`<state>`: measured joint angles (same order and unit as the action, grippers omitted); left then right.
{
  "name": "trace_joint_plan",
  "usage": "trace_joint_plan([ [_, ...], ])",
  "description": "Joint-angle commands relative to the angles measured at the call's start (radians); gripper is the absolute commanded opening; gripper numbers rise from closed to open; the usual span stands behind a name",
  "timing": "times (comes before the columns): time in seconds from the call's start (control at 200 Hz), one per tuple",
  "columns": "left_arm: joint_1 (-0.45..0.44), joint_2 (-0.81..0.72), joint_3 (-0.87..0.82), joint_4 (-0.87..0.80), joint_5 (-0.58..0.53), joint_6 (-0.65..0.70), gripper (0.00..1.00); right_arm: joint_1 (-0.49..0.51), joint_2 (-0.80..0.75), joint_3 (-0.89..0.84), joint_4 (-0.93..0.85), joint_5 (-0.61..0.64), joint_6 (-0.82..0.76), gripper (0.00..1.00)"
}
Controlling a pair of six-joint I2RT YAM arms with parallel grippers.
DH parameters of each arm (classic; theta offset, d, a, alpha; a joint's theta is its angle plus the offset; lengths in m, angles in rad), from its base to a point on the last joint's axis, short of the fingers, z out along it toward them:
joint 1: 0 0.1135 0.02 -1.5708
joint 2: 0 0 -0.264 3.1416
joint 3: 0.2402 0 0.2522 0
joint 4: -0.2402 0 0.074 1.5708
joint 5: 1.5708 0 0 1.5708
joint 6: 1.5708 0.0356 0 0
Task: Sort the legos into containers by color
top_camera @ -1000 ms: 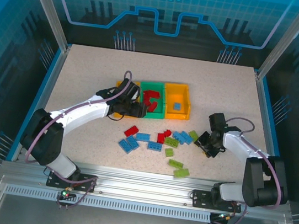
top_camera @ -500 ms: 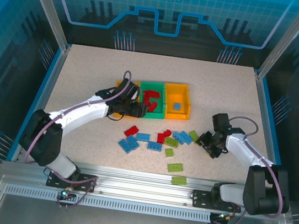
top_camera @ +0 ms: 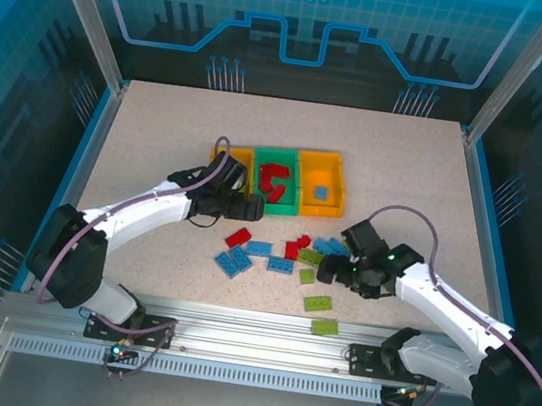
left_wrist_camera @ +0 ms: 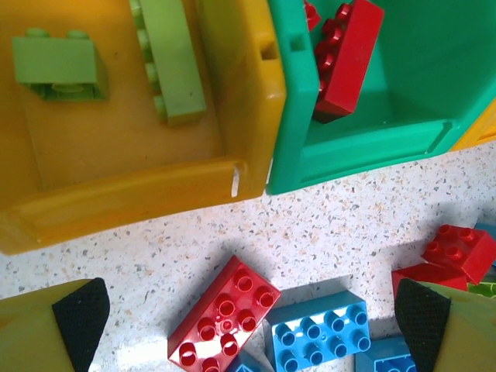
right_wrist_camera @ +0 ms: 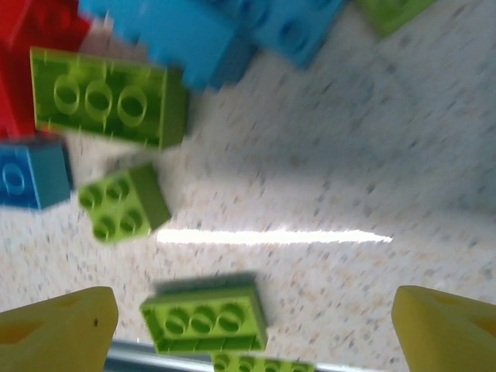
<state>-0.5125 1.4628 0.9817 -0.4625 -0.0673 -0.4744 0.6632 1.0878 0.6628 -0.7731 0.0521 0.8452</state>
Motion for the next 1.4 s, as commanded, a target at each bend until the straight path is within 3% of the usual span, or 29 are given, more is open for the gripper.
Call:
trace_joint_plan([
  [0.0, 0.006, -0.056, -0.039, 0.022, -0.019, -0.049, 0.99, 0.095, 0.02, -0.017, -0.045, 0.046, 0.049, 0.94],
  [0.155, 0.006, -0.106, -0.071, 0.003, -0.033, -0.059, 0.99, 0.216, 0.147, 0.033, -0.077, 0.108, 0.072, 0.95],
  [0.44, 0.006, -0.2, -0.148, -0.031, -0.064, -0.072, 0.99, 0.312, 0.351, 0.123, -0.043, 0.109, 0.084, 0.94],
  [0.915, 0.014, -0.275, -0.203, -0.051, -0.082, -0.073, 0.99, 0.354, 0.326, 0.143, -0.077, 0.108, 0.11, 0.91],
  [1.161, 0.013, -0.283, -0.209, -0.051, -0.08, -0.076, 0.99, 0.397, 0.312, 0.15, -0.086, 0.104, 0.03, 0.92],
  [1.396, 0.013, -0.283, -0.215, -0.05, -0.081, -0.079, 0.99, 0.42, 0.397, 0.171, -0.066, 0.113, -0.04, 0.92],
])
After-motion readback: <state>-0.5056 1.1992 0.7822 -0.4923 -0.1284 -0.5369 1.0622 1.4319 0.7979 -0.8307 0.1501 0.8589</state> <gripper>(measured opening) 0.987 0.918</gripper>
